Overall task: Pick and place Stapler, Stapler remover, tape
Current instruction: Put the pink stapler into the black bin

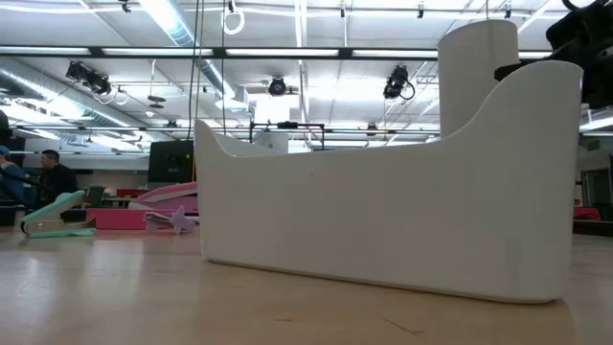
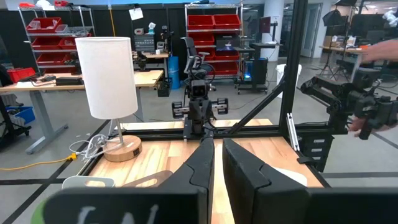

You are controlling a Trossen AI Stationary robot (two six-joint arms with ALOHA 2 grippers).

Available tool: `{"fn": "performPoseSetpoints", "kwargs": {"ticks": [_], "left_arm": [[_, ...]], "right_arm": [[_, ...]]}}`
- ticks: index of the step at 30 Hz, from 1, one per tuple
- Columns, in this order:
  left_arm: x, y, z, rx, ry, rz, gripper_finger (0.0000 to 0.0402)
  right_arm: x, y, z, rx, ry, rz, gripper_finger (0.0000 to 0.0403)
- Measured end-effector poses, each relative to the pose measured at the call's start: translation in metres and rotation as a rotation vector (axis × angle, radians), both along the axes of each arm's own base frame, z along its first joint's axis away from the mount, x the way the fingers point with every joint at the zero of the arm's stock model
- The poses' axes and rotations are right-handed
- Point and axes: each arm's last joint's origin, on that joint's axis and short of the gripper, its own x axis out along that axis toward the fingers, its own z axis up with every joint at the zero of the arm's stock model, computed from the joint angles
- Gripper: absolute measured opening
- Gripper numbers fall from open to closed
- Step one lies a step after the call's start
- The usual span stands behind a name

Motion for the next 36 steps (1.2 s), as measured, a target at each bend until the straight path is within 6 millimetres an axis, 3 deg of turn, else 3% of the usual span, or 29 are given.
{"fn": "performPoseSetpoints", "kwargs": {"ticks": [36], "left_arm": [[0.0, 0.0, 0.0004, 0.0, -0.004, 0.0, 0.0034]], "right_arm": [[0.0, 0.0003, 0.0004, -0.003, -0.004, 0.01, 0.0002]]}}
